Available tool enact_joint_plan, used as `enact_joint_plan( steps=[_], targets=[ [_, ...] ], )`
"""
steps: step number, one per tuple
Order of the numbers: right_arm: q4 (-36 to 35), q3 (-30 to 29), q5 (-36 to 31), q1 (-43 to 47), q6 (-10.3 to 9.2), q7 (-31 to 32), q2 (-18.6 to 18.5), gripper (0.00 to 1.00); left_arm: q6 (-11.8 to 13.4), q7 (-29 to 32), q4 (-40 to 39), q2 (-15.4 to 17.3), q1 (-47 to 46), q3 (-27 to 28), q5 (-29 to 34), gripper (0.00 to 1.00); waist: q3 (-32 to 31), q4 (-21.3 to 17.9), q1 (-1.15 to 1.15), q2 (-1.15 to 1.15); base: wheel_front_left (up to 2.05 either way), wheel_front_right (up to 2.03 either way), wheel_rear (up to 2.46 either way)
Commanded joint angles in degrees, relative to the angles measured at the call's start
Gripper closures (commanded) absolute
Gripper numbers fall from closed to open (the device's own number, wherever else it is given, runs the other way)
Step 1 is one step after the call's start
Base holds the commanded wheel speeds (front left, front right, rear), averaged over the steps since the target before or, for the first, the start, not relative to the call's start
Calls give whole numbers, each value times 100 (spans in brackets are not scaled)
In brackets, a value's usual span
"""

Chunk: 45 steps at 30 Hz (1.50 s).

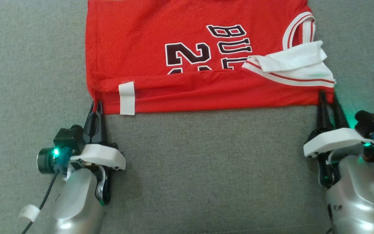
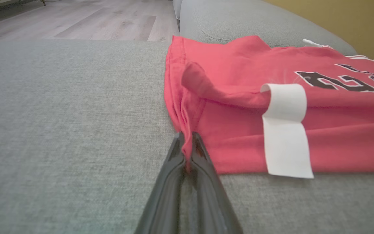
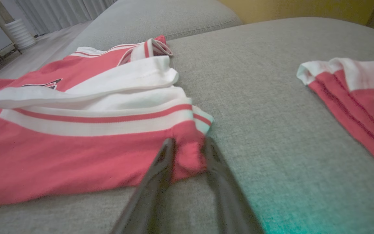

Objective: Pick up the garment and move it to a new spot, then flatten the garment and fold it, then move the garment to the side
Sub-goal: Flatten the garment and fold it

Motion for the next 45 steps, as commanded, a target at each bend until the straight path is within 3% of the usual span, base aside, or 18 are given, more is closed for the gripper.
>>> enact_joint_plan(
  steps=[1,10,17,22,30,31,32,33,40,45],
  targets=[
    [73,280,107,-11,-4,32,74,100,-13,70,73,-26,53,40,-73,100,-9,5,0,0,0,0,0],
    [-489,288,904,-304,-4,32,74,100,-113,70,-292,-26,-83,277,-148,100,-502,59,0,0,0,0,0],
    [-270,203,1307,-567,-4,32,57,100,-254,70,-324,-25,-252,798,-68,100,-1243,56,0,0,0,0,0],
    [160,541,1543,-227,-4,67,-58,100,-296,70,37,-25,215,895,-118,100,-1651,6,0,0,0,0,0],
    [483,939,1802,654,-4,56,-226,100,-172,70,141,-25,1306,670,-550,100,-1715,-27,0,0,0,0,0],
    [492,958,1811,720,-4,52,-235,77,-131,70,104,-25,1398,624,-560,100,-1686,-26,0,0,0,0,0],
    [499,971,1812,761,-4,49,-244,31,-84,70,51,-25,1459,590,-561,60,-1659,-23,0,0,0,0,0],
    [505,1028,1776,781,-4,47,-265,0,-54,70,7,-25,1498,556,-575,0,-1629,-18,0,0,0,0,0],
    [126,868,1358,496,-4,35,-467,0,21,70,-416,-23,1152,553,-164,0,-1344,46,0,0,0,0,0],
    [-203,797,922,-14,-4,34,-531,0,-222,71,-110,330,21,490,186,0,-884,91,0,0,0,0,0]
  ],
)
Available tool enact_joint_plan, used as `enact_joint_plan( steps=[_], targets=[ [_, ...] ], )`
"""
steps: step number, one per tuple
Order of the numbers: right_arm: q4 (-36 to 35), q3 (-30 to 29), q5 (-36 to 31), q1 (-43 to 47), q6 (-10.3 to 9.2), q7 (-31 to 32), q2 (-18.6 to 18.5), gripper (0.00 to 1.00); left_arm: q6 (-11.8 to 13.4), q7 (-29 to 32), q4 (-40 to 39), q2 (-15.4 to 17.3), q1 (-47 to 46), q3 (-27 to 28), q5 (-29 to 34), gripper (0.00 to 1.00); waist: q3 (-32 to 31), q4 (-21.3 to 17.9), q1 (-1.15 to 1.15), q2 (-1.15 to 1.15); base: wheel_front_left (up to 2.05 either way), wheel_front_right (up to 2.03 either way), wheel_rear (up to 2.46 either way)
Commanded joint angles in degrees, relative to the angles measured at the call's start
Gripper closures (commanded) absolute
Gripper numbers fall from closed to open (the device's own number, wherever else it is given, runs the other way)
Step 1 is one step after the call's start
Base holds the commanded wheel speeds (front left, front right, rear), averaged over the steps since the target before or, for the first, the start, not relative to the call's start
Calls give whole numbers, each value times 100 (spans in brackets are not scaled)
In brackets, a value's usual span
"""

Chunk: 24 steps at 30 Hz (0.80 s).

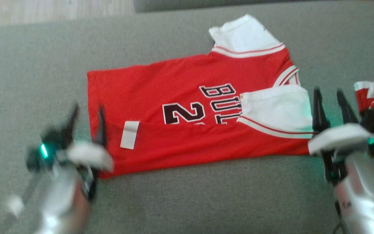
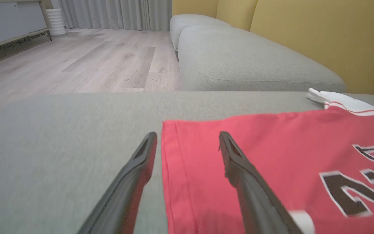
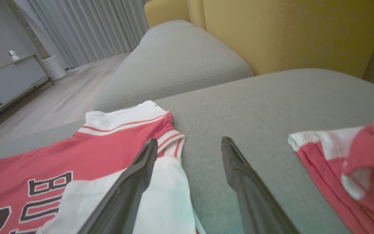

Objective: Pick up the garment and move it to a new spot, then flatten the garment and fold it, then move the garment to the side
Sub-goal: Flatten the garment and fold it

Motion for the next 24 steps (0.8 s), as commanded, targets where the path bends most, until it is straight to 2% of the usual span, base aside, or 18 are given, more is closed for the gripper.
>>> enact_joint_plan(
  steps=[1,7,14,19,24],
  targets=[
    [-175,143,-58,-186,-4,-64,-70,0,-20,19,-91,195,-357,113,33,0,242,24,-1,0,0,0,0],
    [-189,521,-266,-957,-4,-65,-110,0,-300,786,603,634,-1801,-149,-8,0,839,-34,-1,0,0,0,0],
    [-143,833,-164,-1454,-4,-65,-176,0,-361,1320,1121,897,-2509,-644,-335,0,1214,-78,-1,0,0,0,0],
    [-177,899,-83,-1578,-4,-65,-219,0,-363,1284,1228,1007,-2632,-966,-772,0,1345,-72,-1,0,0,0,0],
    [-82,1075,-71,-1814,-4,-65,-392,0,-364,1001,1482,1059,-2779,-1182,-869,0,1468,-12,-1,0,0,0,0]
  ],
)
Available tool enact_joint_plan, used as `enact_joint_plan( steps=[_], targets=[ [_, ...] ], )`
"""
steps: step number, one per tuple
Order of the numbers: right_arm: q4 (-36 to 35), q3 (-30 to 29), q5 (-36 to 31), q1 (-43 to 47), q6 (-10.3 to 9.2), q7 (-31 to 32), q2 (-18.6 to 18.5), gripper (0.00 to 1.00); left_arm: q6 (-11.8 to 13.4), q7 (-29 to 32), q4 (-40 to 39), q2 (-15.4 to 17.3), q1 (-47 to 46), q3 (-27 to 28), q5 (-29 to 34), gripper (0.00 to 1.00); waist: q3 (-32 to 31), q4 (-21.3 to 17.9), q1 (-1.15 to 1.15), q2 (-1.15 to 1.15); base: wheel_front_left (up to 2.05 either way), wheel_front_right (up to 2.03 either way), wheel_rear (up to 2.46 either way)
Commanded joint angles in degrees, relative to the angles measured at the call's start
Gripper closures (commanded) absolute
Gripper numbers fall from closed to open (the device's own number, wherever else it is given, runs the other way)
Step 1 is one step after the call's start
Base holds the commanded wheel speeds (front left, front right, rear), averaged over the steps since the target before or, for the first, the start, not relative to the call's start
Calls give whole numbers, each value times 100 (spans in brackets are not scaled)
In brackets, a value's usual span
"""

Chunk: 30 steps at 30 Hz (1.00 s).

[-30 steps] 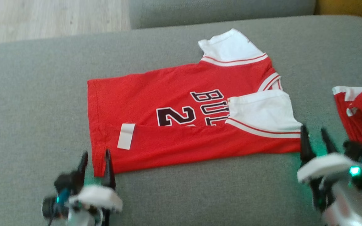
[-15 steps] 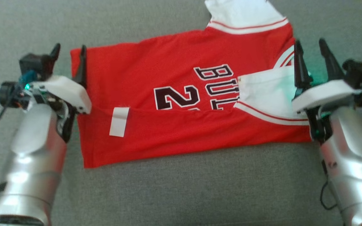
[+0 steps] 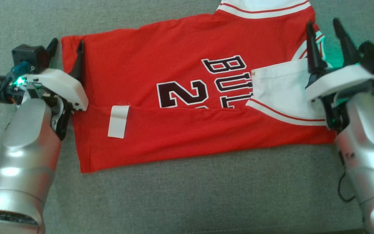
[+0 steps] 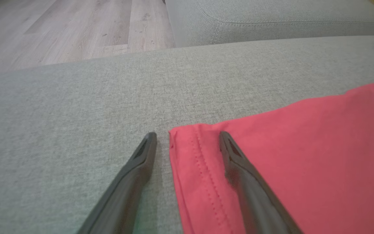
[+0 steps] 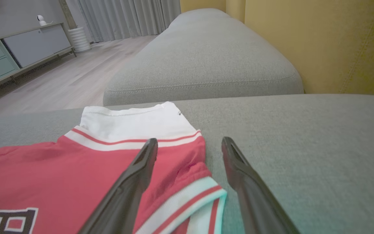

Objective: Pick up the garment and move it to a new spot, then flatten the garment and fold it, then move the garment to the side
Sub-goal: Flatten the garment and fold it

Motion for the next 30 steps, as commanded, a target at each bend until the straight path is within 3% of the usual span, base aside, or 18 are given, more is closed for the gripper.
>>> enact_joint_plan(
  steps=[1,2,3,5,13,30],
  targets=[
    [-56,165,26,-252,-4,-57,-104,0,11,-40,-15,204,-189,25,-45,0,41,48,-1,0,0,0,0],
    [4,205,48,-339,-4,-39,-148,0,11,-45,8,183,-216,-48,-66,0,62,72,-1,0,0,0,0],
    [64,255,49,-441,-4,-10,-208,0,11,-39,22,151,-241,-118,-118,20,81,98,-1,0,0,0,0],
    [210,318,89,-677,-4,112,-321,0,11,-62,27,109,-299,-257,-206,100,125,157,-1,0,0,0,0],
    [1055,593,259,-1792,-4,1064,-832,0,10,-275,-222,-151,-579,-968,-570,100,362,653,-1,0,0,0,0],
    [2064,1405,568,-2982,-4,2229,-1507,0,10,-758,-560,-733,-1054,-2338,-1316,100,693,1758,-1,0,0,0,0]
  ],
)
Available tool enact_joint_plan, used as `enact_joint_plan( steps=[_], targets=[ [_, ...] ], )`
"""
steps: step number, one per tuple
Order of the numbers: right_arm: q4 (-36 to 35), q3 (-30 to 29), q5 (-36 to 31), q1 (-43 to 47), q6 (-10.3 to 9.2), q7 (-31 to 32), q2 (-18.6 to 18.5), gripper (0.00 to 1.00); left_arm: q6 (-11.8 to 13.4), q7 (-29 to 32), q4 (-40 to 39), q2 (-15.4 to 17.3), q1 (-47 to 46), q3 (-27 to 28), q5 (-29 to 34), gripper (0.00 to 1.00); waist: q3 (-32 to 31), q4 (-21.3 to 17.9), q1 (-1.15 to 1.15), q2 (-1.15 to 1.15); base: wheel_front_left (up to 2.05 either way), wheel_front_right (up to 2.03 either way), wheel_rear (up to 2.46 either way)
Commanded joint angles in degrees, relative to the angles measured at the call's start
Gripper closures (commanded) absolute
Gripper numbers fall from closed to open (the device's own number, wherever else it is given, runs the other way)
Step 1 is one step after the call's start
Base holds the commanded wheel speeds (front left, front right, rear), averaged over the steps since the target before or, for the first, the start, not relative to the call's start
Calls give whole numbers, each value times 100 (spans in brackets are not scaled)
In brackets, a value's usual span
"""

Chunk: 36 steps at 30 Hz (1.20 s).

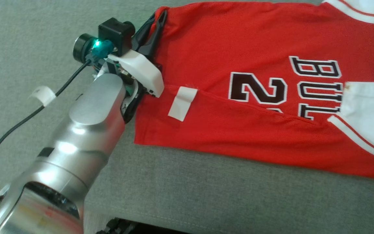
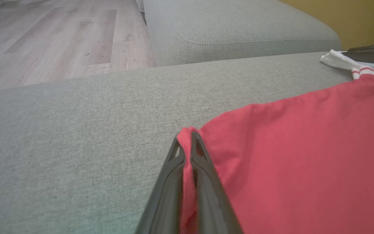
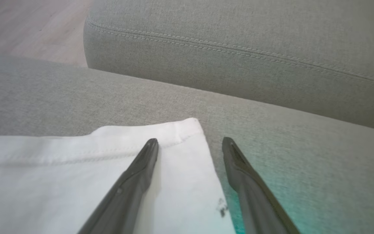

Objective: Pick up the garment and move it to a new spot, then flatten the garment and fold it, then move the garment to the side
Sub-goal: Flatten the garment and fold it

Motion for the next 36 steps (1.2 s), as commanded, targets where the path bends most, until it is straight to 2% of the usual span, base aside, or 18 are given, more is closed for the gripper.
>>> enact_joint_plan(
  steps=[1,6,7,8,9,12,15,21,25,31,36],
  targets=[
    [-102,94,18,-111,-4,57,-66,0,10,-65,-118,148,-214,58,-49,100,54,82,0,0,0,0,0],
    [88,281,105,-250,-4,238,-131,0,10,-177,-67,94,-293,-133,-205,100,135,125,0,0,0,0,0],
    [137,320,113,-257,-4,281,-124,15,10,-196,-46,92,-300,-160,-233,100,139,119,0,0,0,0,0],
    [173,354,128,-262,-4,307,-115,63,10,-215,-21,94,-304,-184,-261,100,138,110,0,0,0,0,0],
    [204,381,131,-274,-4,306,-115,100,10,-231,6,101,-308,-205,-287,100,135,95,0,0,0,0,0],
    [259,424,120,-313,-4,118,-136,100,10,-280,80,134,-306,-216,-368,100,92,45,0,0,0,0,0],
    [296,329,76,-431,-4,-398,-157,100,24,-323,129,207,-356,-93,-364,100,57,-26,0,0,0,0,0],
    [487,-79,162,-459,-4,-1644,24,100,306,-340,-354,441,-198,475,-38,100,-151,-282,0,0,0,0,0],
    [394,-201,425,-171,-4,-2075,242,100,430,-341,-643,615,137,852,242,100,-364,-536,0,0,0,0,0],
    [-255,-203,801,400,-4,-2257,356,100,477,-341,-791,819,584,1220,551,100,-648,-894,0,0,0,0,0],
    [-1486,-446,1203,1329,-4,-2271,402,100,537,-342,-902,1009,1069,1644,795,100,-956,-1237,0,0,0,0,0]
  ],
)
